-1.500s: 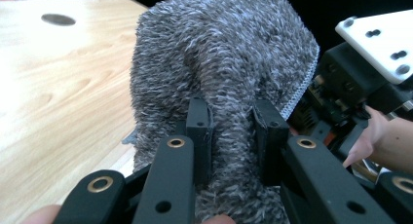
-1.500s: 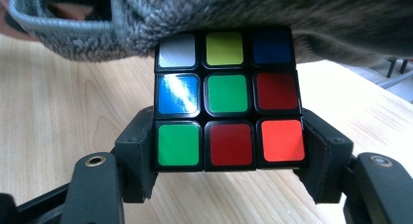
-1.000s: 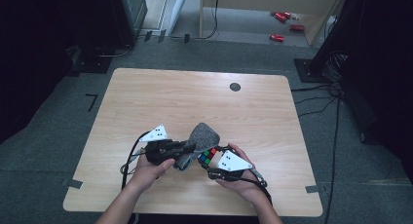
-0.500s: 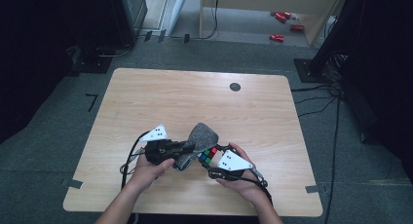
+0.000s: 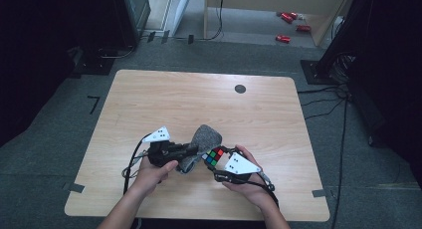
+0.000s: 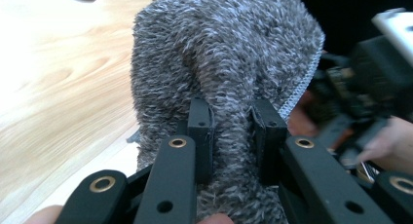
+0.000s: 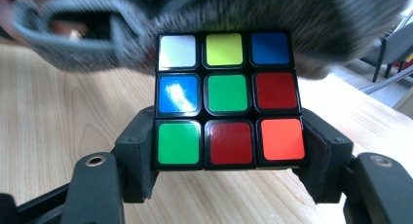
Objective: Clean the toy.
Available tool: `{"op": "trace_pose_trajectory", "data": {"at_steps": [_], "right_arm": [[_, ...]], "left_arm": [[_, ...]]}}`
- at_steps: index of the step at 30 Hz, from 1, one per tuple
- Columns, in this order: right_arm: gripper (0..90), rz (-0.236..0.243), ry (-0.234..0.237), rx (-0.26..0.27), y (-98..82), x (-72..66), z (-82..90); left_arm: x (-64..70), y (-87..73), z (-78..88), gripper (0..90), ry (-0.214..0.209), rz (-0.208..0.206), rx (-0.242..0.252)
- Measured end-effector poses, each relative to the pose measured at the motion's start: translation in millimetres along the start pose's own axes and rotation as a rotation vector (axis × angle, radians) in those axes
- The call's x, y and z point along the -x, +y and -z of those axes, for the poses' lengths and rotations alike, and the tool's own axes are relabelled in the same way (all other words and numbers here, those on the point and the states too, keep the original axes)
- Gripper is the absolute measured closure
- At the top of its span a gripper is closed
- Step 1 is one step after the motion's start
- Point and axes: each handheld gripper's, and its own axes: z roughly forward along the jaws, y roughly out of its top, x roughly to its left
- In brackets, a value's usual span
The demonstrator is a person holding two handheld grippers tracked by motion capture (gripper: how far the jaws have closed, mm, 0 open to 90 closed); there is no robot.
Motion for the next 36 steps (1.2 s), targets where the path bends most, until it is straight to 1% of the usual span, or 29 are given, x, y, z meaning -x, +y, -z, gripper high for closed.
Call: {"op": "trace_pose_trajectory", "data": {"at_steps": [1,2,4,5,7,8,9,10,11,13,14,15,16,17,18,21,22,23,24,27,28,29,30,31,33,34,35,36], "right_arm": [[34.4,0.004,0.000,0.005,0.6,0.4,0.8],[34.4,0.004,-0.001,0.008,1.1,0.5,1.4],[34.4,-0.002,0.003,0.011,1.1,1.0,1.5],[34.4,-0.008,0.004,0.017,0.7,1.4,1.1],[34.4,-0.008,0.001,0.013,0.4,1.4,0.1],[34.4,-0.002,0.001,0.009,0.1,1.1,-0.5],[34.4,0.004,0.001,0.003,-0.4,0.6,-0.8],[34.4,0.009,-0.001,-0.002,-0.8,0.1,-0.9],[34.4,0.010,-0.004,-0.005,-1.1,0.2,-0.7],[34.4,0.010,-0.008,-0.008,-0.9,0.6,-0.1],[34.4,0.008,-0.007,-0.004,-0.5,0.6,0.4],[34.4,0.007,-0.005,0.000,0.1,0.4,0.9],[34.4,0.012,-0.005,0.000,0.5,0.0,0.8],[34.4,0.014,-0.003,0.000,0.6,-0.7,0.4],[34.4,0.010,-0.002,0.003,0.5,-1.0,-0.1],[34.4,0.006,-0.005,-0.002,0.2,-0.6,-0.6],[34.4,0.005,-0.006,-0.003,0.1,-0.3,-0.6],[34.4,0.006,-0.007,-0.005,0.1,-0.1,-0.5],[34.4,0.006,-0.010,-0.007,0.1,0.0,-0.3],[34.4,0.007,-0.012,-0.009,0.0,0.5,0.6],[34.4,0.010,-0.010,-0.005,0.3,0.6,0.8],[34.4,0.012,-0.009,-0.005,0.5,0.4,0.8],[34.4,0.011,-0.008,-0.008,0.4,0.0,0.6],[34.4,0.006,-0.008,-0.005,0.0,-0.5,0.1],[34.4,0.003,-0.004,0.003,0.1,-0.6,-0.5],[34.4,0.005,-0.004,0.002,0.3,-0.5,-0.5],[34.4,0.005,-0.005,0.003,0.5,-0.2,-0.3],[34.4,0.007,-0.007,0.002,0.7,0.5,0.0]], "left_arm": [[-3.2,-1.8,0.3,75.9,0.005,0.013,-0.009],[-5.2,-2.4,0.8,75.9,0.005,0.014,-0.015],[-3.7,-1.2,2.2,75.9,0.000,0.015,-0.004],[-0.8,0.1,3.2,75.9,-0.016,0.009,0.009],[8.8,3.8,3.8,75.8,-0.061,-0.032,0.028],[14.0,5.8,3.4,75.6,-0.069,-0.055,0.025],[18.0,7.1,2.5,75.5,-0.061,-0.072,0.021],[19.0,7.6,1.6,75.3,-0.047,-0.080,0.014],[16.8,7.3,0.6,75.1,-0.033,-0.065,0.005],[8.1,3.6,-1.3,75.2,0.018,-0.023,-0.014],[3.7,1.1,-1.4,75.3,0.028,0.000,-0.019],[0.9,-0.4,-0.8,75.3,0.029,0.012,-0.024],[1.1,-0.8,0.0,75.3,0.026,0.011,-0.022],[3.4,0.0,0.9,75.4,0.026,-0.004,-0.018],[6.4,1.5,1.7,75.4,0.011,-0.021,-0.011],[18.4,5.6,3.8,74.9,-0.068,-0.074,0.029],[21.5,6.4,3.5,74.4,-0.070,-0.093,0.032],[22.1,6.7,2.7,74.2,-0.057,-0.095,0.026],[19.7,6.5,1.6,74.1,-0.046,-0.079,0.017],[7.7,0.7,-1.2,74.3,0.019,-0.037,-0.011],[4.5,-1.3,-1.6,74.4,0.027,-0.024,-0.019],[3.0,-2.3,-1.3,74.4,0.024,-0.018,-0.019],[4.2,-2.0,-0.6,74.5,0.025,-0.030,-0.016],[7.1,-1.2,0.6,74.8,0.018,-0.048,-0.002],[13.3,1.5,3.3,74.9,-0.047,-0.084,0.034],[16.3,2.9,3.5,74.8,-0.040,-0.105,0.032],[16.9,3.8,3.1,74.8,-0.026,-0.114,0.026],[15.1,3.7,2.3,74.8,-0.019,-0.105,0.020]]}}
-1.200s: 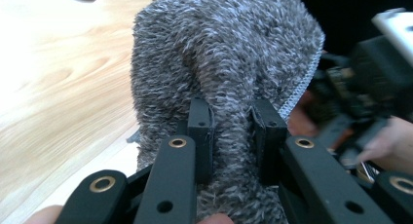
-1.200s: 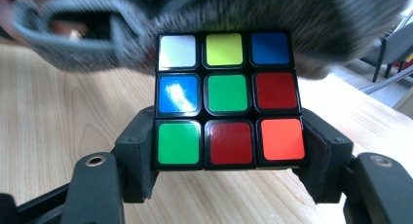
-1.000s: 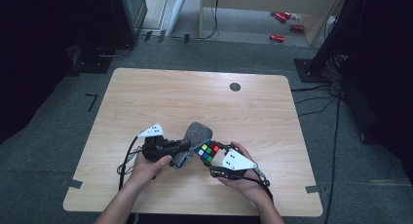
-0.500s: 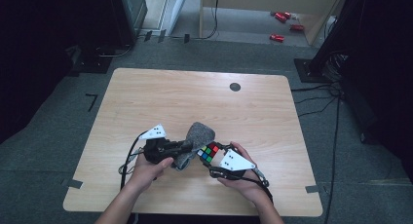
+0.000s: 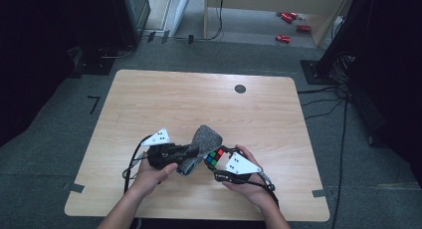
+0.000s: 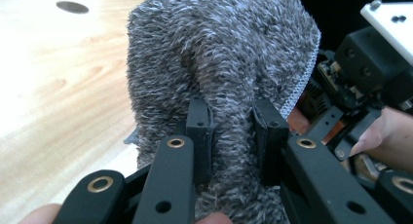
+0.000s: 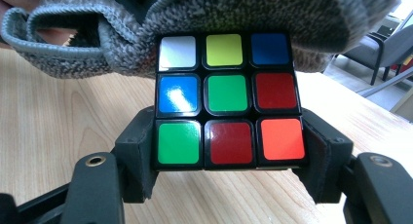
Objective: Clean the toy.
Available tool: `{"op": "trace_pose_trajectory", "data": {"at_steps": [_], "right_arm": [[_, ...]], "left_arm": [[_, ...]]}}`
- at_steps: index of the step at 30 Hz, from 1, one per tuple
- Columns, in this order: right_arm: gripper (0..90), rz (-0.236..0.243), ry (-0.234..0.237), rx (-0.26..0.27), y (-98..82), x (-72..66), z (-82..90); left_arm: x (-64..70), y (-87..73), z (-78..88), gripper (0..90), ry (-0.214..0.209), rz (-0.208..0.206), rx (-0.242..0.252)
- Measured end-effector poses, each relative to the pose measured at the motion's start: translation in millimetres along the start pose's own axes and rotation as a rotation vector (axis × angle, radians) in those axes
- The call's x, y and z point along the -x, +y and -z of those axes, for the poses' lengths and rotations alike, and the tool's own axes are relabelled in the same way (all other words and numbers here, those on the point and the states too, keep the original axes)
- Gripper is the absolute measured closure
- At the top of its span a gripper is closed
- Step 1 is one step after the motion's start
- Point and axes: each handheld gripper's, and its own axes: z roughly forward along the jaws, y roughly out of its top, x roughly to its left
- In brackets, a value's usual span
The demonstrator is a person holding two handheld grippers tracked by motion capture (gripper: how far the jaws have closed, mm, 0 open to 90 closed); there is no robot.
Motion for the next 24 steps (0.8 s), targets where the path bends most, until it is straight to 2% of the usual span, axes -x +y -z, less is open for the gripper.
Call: {"op": "trace_pose_trajectory", "data": {"at_steps": [3,5,6,8,12,14,17,20,24], "right_arm": [[34.4,-0.003,-0.007,0.002,0.5,1.2,1.5],[34.4,-0.001,-0.013,0.007,1.9,2.9,3.8],[34.4,-0.008,-0.018,0.013,2.8,4.2,5.4],[34.4,-0.023,-0.030,0.032,5.2,8.0,8.8],[34.4,-0.065,-0.039,0.062,9.5,14.8,15.1],[34.4,-0.076,-0.028,0.069,10.2,15.7,16.1],[34.4,-0.102,-0.011,0.084,11.4,16.4,16.6],[34.4,-0.113,-0.004,0.091,12.8,16.5,17.0],[34.4,-0.134,0.005,0.116,15.2,16.6,18.3]], "left_arm": [[-10.4,-7.3,-2.2,75.6,0.062,0.019,-0.032],[-17.4,-11.4,-1.4,75.8,0.074,0.030,-0.040],[-19.5,-12.6,-0.7,75.8,0.086,0.019,-0.039],[-21.3,-14.2,-0.1,75.7,0.107,-0.022,-0.041],[-18.0,-19.7,-3.2,75.0,0.082,-0.131,-0.029],[-15.1,-21.4,-4.8,74.7,0.071,-0.180,-0.022],[-13.7,-23.4,-6.7,74.7,0.064,-0.219,-0.016],[-11.5,-26.3,-11.0,74.7,0.075,-0.260,-0.052],[-7.8,-30.3,-19.6,73.9,0.097,-0.288,-0.105]]}}
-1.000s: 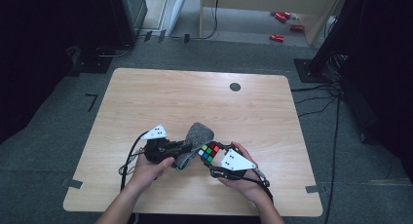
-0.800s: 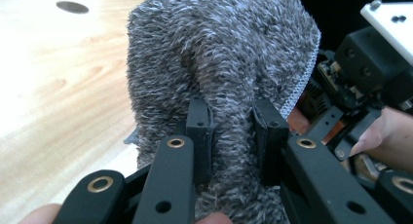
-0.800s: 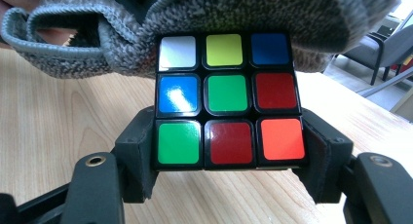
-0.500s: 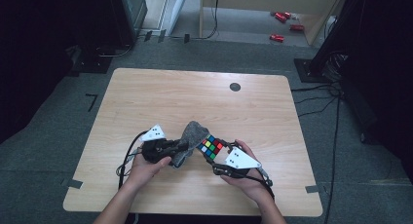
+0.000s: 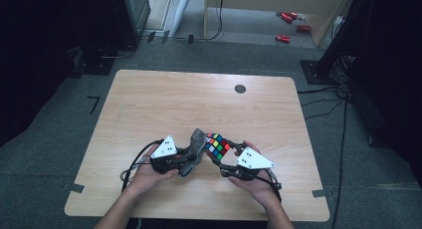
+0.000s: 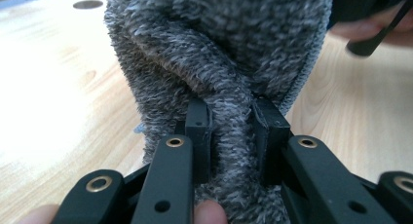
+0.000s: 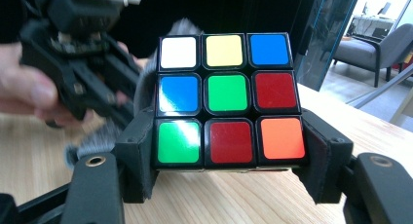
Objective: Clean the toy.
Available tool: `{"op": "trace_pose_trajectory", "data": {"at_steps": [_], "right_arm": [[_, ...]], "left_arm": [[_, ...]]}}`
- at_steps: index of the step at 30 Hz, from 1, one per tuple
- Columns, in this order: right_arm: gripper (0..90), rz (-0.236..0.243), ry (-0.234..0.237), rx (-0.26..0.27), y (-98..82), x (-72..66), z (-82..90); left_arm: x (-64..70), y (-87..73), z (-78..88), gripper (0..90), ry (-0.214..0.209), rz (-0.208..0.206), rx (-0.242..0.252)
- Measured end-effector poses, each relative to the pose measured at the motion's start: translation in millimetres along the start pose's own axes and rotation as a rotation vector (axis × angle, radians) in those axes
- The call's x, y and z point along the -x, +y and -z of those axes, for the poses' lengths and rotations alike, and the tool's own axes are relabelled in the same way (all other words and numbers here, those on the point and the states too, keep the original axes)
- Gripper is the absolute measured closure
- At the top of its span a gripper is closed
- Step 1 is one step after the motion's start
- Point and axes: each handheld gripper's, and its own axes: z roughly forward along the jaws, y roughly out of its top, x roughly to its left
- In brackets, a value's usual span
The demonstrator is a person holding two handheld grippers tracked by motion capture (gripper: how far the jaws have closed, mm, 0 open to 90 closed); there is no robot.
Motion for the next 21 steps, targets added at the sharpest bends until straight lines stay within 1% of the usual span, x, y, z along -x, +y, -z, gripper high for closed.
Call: {"op": "trace_pose_trajectory", "data": {"at_steps": [2,4,6,8,9,10,12,13,14,16,18,20,21], "right_arm": [[34.4,-0.025,0.019,0.020,1.7,-0.6,0.1],[34.4,-0.029,0.038,0.016,2.0,-4.1,-1.6],[34.4,-0.029,0.057,0.011,1.8,-7.7,-4.2],[34.4,-0.037,0.060,0.007,2.2,-9.3,-5.3],[34.4,-0.040,0.063,0.005,2.5,-9.0,-5.3],[34.4,-0.046,0.068,0.000,2.6,-8.4,-4.8],[34.4,-0.057,0.074,-0.007,2.2,-7.1,-3.8],[34.4,-0.058,0.072,-0.010,2.1,-6.9,-3.8],[34.4,-0.058,0.070,-0.012,2.1,-6.9,-4.0],[34.3,-0.062,0.075,-0.011,2.6,-8.0,-4.9],[34.3,-0.052,0.079,-0.016,2.9,-10.1,-6.3],[34.3,-0.053,0.079,-0.015,3.1,-10.9,-6.7],[34.4,-0.056,0.076,-0.009,3.5,-10.7,-6.4]], "left_arm": [[5.3,0.8,-3.7,73.8,-0.019,-0.017,0.005],[11.1,3.4,-7.1,73.3,-0.023,-0.035,0.002],[14.9,4.7,-9.0,73.2,-0.006,-0.063,0.000],[13.8,5.5,-6.8,72.8,0.021,-0.069,0.010],[11.5,6.4,-3.6,72.7,0.035,-0.055,0.026],[8.1,7.4,0.6,72.7,0.050,-0.031,0.052],[0.2,9.0,9.8,73.0,0.072,0.036,0.116],[-2.1,9.4,13.3,73.3,0.081,0.049,0.134],[-2.9,9.4,14.6,73.5,0.080,0.049,0.137],[-0.9,8.2,11.5,73.6,0.055,0.040,0.116],[4.5,7.2,4.1,73.5,0.035,0.036,0.083],[11.7,7.2,-4.4,73.6,0.018,0.011,0.043],[15.9,7.2,-8.1,73.5,0.013,-0.009,0.026]]}}
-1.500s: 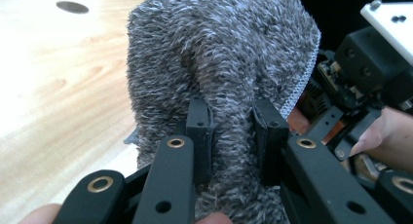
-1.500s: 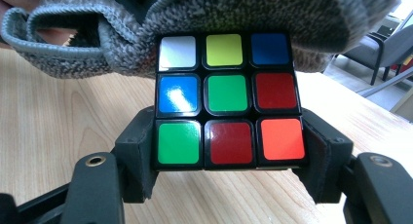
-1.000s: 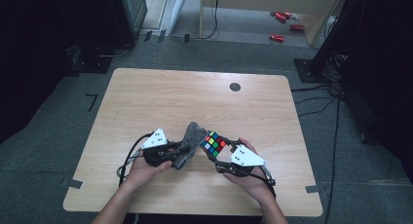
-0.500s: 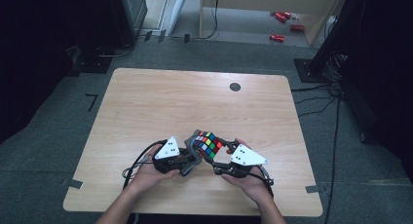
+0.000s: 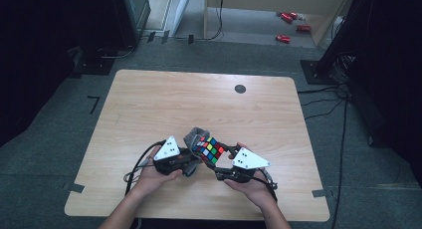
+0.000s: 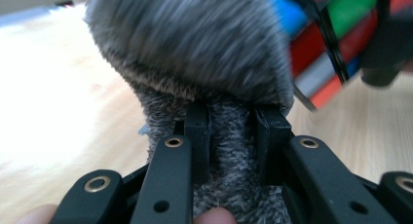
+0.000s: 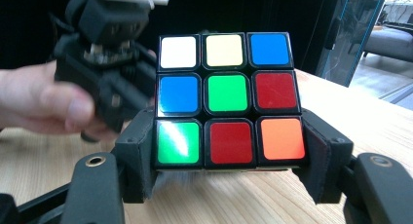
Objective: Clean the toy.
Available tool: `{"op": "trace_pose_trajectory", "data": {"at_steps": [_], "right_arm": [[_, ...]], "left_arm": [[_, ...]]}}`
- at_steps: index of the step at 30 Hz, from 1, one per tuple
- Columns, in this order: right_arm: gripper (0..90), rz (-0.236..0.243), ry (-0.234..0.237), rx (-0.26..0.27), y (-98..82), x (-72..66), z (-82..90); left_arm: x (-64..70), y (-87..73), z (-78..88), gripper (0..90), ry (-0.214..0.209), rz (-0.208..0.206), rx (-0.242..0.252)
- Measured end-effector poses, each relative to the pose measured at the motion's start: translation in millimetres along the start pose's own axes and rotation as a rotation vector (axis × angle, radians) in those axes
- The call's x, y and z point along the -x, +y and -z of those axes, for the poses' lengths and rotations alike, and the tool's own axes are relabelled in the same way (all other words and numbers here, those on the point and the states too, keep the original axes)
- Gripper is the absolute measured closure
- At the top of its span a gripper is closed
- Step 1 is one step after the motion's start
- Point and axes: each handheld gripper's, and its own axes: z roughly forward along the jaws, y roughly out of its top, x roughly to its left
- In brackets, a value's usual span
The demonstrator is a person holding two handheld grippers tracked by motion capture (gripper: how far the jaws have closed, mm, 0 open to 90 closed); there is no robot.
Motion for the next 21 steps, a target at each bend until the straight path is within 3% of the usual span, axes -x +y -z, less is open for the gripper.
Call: {"op": "trace_pose_trajectory", "data": {"at_steps": [1,4,9,13,17,21], "right_arm": [[34.3,-0.006,-0.001,0.006,0.7,0.6,0.6],[34.3,-0.017,-0.007,0.014,0.9,3.3,2.5],[34.3,-0.021,-0.015,0.012,-0.3,5.6,2.8],[34.3,-0.015,-0.011,0.005,0.5,1.9,0.8],[34.3,-0.012,-0.011,0.015,2.6,1.4,2.1],[34.4,-0.044,-0.023,0.026,2.4,6.2,4.4]], "left_arm": [[3.5,0.2,-2.4,73.4,0.001,-0.014,-0.004],[2.9,2.8,-0.6,73.3,0.012,-0.004,0.010],[-11.4,4.8,14.7,73.6,0.038,0.086,0.089],[-5.6,3.7,7.2,73.7,0.015,0.076,0.052],[6.2,4.9,0.1,73.8,0.012,0.013,0.012],[-0.3,7.2,7.9,74.2,0.016,0.034,0.036]]}}
